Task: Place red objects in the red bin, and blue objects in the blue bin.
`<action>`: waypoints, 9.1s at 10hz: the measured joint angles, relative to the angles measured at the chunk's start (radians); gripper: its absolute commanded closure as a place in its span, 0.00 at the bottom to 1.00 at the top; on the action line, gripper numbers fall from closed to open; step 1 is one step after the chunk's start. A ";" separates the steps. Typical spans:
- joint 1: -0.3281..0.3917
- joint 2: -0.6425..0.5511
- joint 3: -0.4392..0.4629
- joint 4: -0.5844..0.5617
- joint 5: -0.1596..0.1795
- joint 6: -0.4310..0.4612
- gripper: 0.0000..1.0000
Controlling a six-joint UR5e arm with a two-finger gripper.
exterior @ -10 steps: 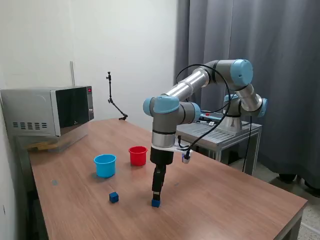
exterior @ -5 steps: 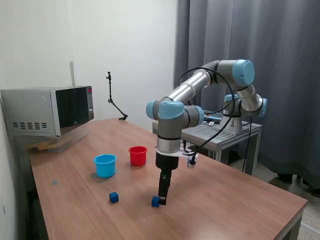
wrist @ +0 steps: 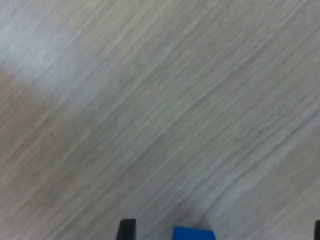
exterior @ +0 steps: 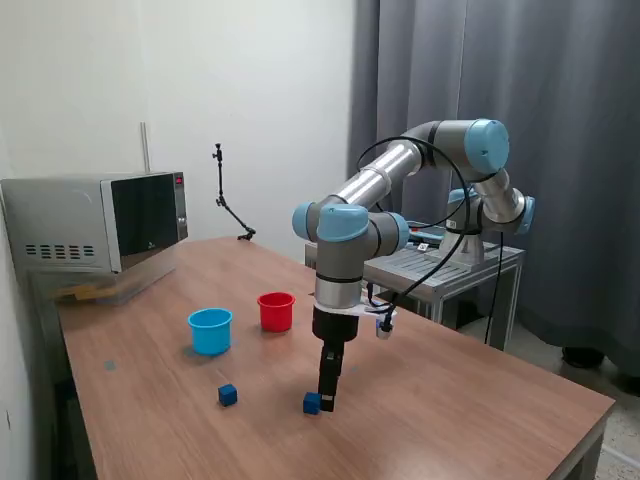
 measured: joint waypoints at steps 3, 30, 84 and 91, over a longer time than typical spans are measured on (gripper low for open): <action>-0.003 0.000 0.004 0.000 0.000 -0.001 0.00; -0.036 0.039 -0.021 -0.043 0.011 -0.036 0.00; -0.386 -0.105 0.030 0.030 -0.032 -0.643 1.00; -0.391 -0.092 0.006 0.020 -0.011 -0.708 1.00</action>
